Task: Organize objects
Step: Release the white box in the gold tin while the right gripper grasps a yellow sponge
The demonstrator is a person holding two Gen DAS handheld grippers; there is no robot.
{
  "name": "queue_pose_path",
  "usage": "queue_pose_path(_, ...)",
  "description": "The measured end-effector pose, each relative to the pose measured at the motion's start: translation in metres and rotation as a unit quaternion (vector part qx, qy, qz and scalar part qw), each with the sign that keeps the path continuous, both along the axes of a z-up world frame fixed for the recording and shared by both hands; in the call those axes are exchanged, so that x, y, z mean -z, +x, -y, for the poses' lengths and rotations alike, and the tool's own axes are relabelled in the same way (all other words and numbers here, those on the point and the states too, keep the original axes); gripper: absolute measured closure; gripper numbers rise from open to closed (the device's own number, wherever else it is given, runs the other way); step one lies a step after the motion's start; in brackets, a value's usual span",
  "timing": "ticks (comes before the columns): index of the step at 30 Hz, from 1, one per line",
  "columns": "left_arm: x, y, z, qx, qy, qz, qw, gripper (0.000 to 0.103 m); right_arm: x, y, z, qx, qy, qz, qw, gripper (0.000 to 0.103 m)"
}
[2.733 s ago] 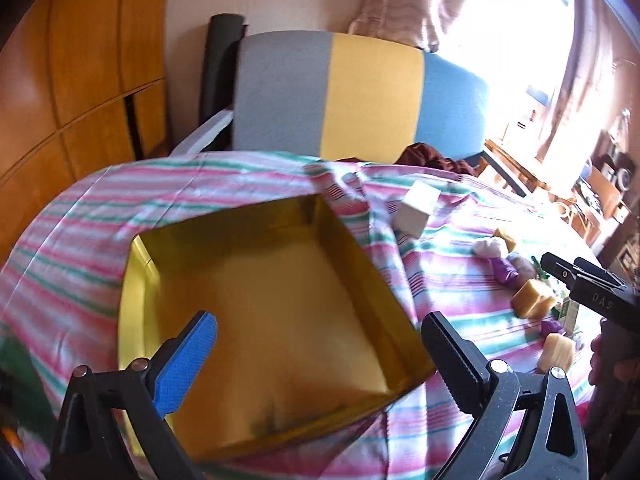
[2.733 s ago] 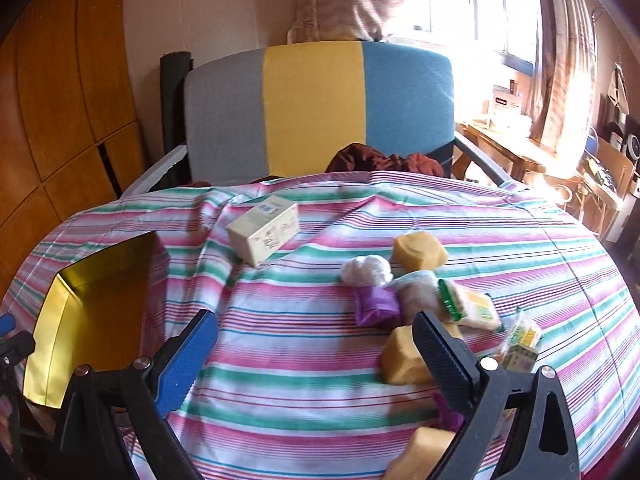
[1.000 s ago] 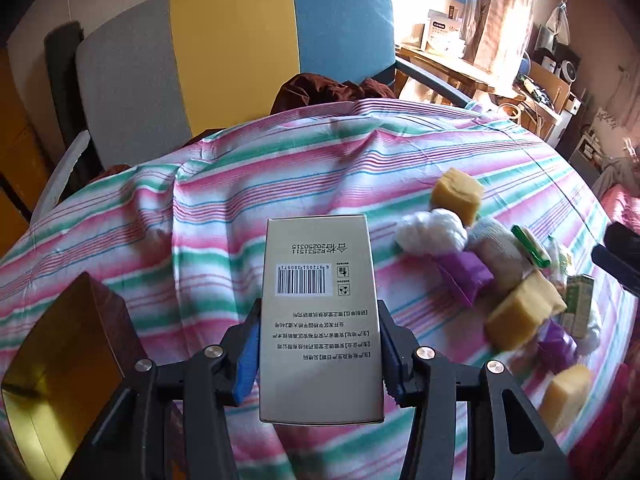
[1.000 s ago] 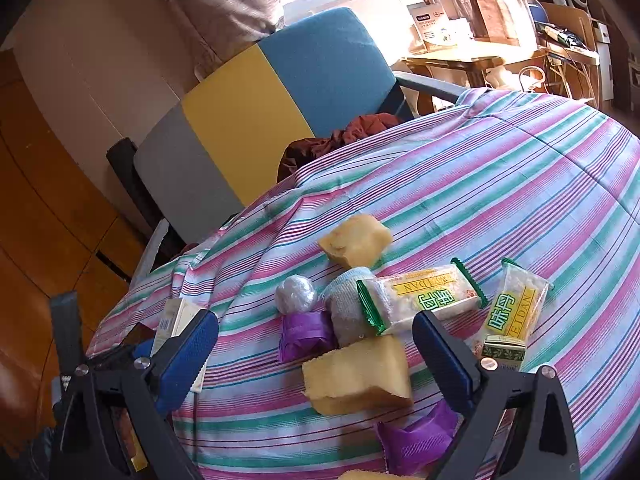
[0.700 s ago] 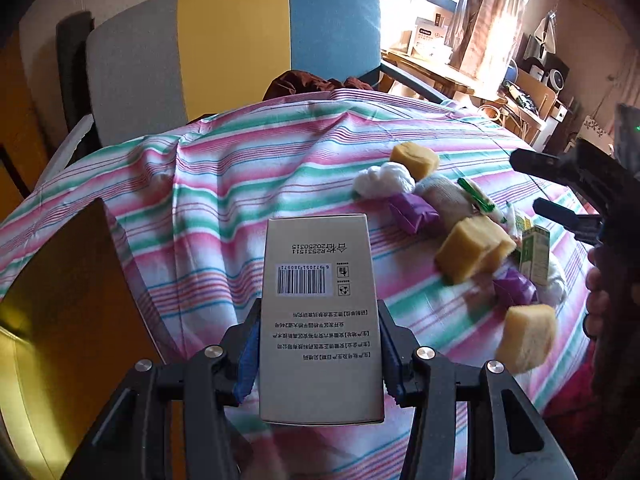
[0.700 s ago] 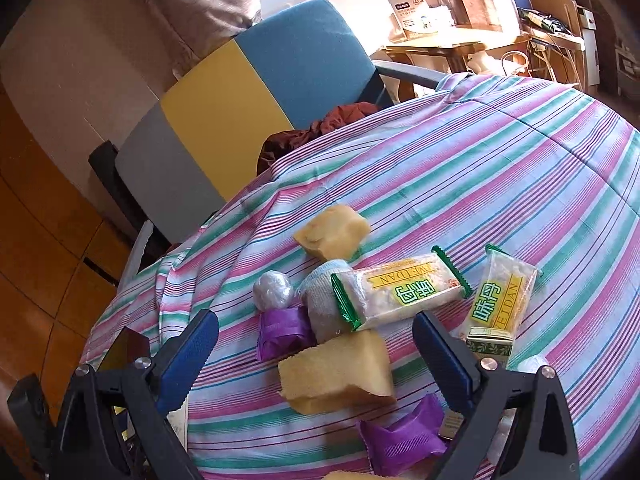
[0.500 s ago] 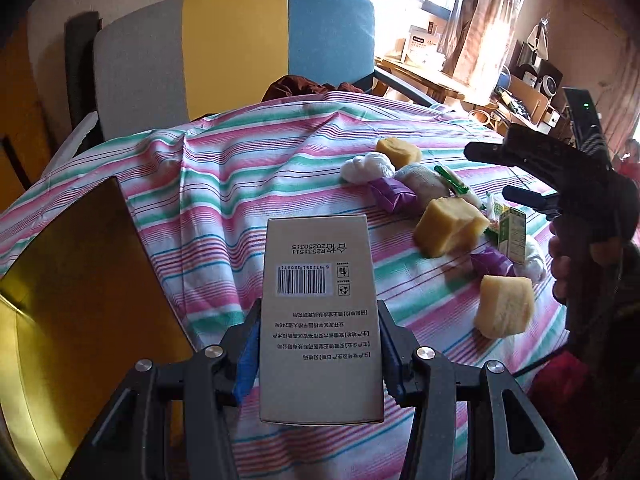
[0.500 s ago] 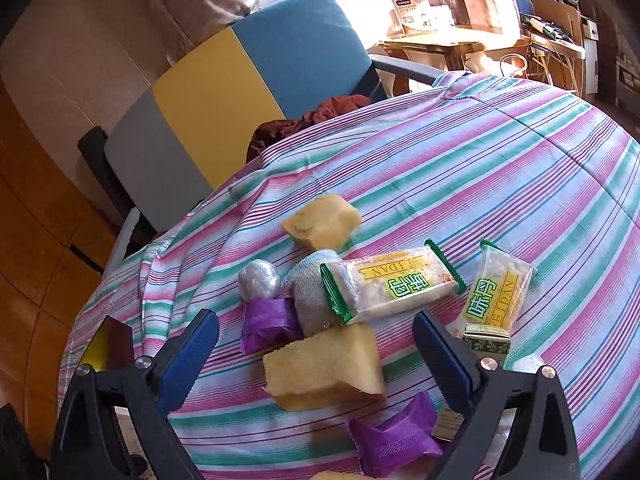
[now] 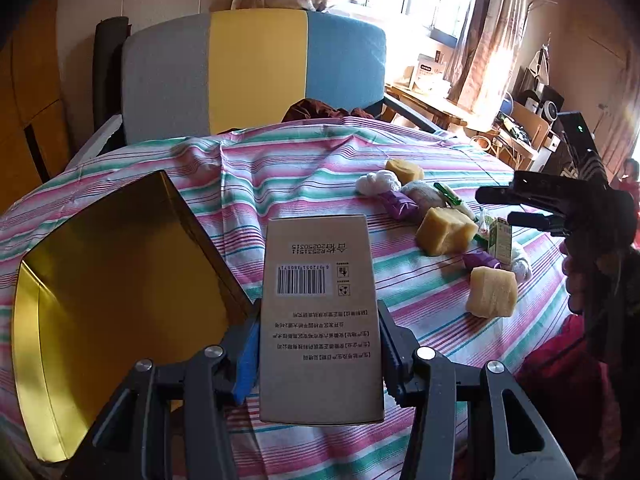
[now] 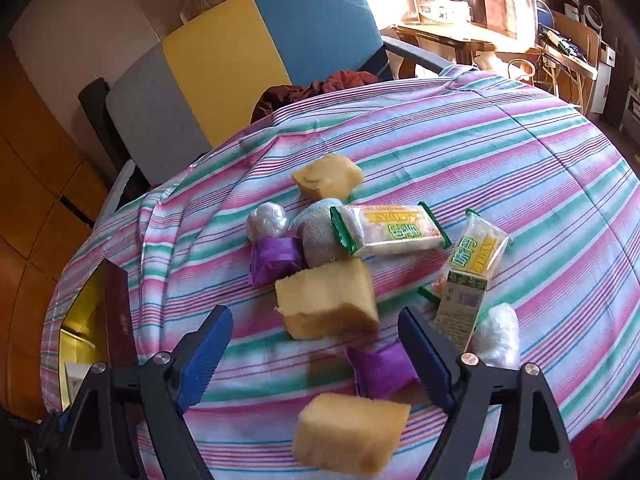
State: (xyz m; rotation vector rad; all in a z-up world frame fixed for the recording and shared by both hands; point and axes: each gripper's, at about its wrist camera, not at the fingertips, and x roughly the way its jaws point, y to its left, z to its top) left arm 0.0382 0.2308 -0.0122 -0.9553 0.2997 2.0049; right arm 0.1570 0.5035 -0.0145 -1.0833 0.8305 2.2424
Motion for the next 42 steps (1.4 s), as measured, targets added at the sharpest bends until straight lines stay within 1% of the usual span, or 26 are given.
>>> queue_pose_path(4,-0.001,-0.004,0.011,-0.012,0.011,0.007,0.9998,0.052,0.007,0.017,0.017,-0.008,-0.016,0.037,0.999,0.025)
queue_pose_path(6,-0.002,-0.005,0.017,-0.018,0.015,0.009,0.9997,0.052,0.017,0.022,0.025,-0.008,-0.022,0.063,0.998,0.026)
queue_pose_path(8,-0.004,-0.007,0.022,-0.023,0.019,0.009,0.9995,0.052,0.026,0.024,0.028,0.001,-0.018,0.085,0.996,0.026)
queue_pose_path(9,-0.004,-0.008,0.025,-0.026,0.021,0.010,0.9994,0.052,0.031,0.024,0.029,0.008,-0.017,0.091,0.996,0.026)
queue_pose_path(12,-0.007,-0.011,0.036,-0.037,0.027,0.011,0.9989,0.052,0.045,0.022,0.028,0.017,-0.038,0.098,0.994,0.026)
queue_pose_path(15,-0.009,-0.016,0.050,-0.055,0.032,0.010,0.9980,0.052,0.050,0.018,0.030,0.018,-0.031,0.101,0.994,0.025)
queue_pose_path(17,-0.010,-0.021,0.061,-0.070,0.035,0.011,0.9969,0.052,0.052,0.013,0.031,0.011,-0.025,0.112,0.993,0.026)
queue_pose_path(18,-0.010,-0.024,0.067,-0.078,0.035,0.012,0.9963,0.052,0.053,0.010,0.033,0.006,-0.016,0.119,0.993,0.029)
queue_pose_path(19,-0.010,-0.028,0.073,-0.088,0.036,0.013,0.9954,0.052,0.053,0.008,0.035,0.002,-0.005,0.126,0.992,0.039)
queue_pose_path(21,-0.007,-0.037,0.087,-0.112,0.036,0.017,0.9929,0.052,0.053,0.004,0.041,-0.011,0.011,0.132,0.991,0.041)
queue_pose_path(24,-0.002,-0.053,0.113,-0.153,0.030,0.020,0.9875,0.052,0.054,0.001,0.044,-0.022,0.023,0.137,0.990,0.043)
queue_pose_path(28,0.008,-0.084,0.148,-0.217,0.016,0.037,0.9753,0.052,0.055,0.001,0.041,-0.025,0.000,0.116,0.993,0.043)
queue_pose_path(31,0.014,-0.112,0.164,-0.254,0.003,0.044,0.9662,0.052,0.055,-0.002,0.044,-0.038,-0.008,0.105,0.994,0.043)
queue_pose_path(34,0.021,-0.145,0.170,-0.284,-0.005,0.063,0.9568,0.052,0.054,-0.005,0.049,-0.054,-0.008,0.097,0.994,0.043)
queue_pose_path(37,0.025,-0.174,0.171,-0.308,-0.018,0.064,0.9490,0.052,0.055,-0.007,0.053,-0.061,-0.002,0.099,0.993,0.043)
queue_pose_path(42,0.034,-0.217,0.165,-0.333,-0.046,0.045,0.9406,0.052,0.056,-0.008,0.053,-0.066,0.001,0.101,0.993,0.043)
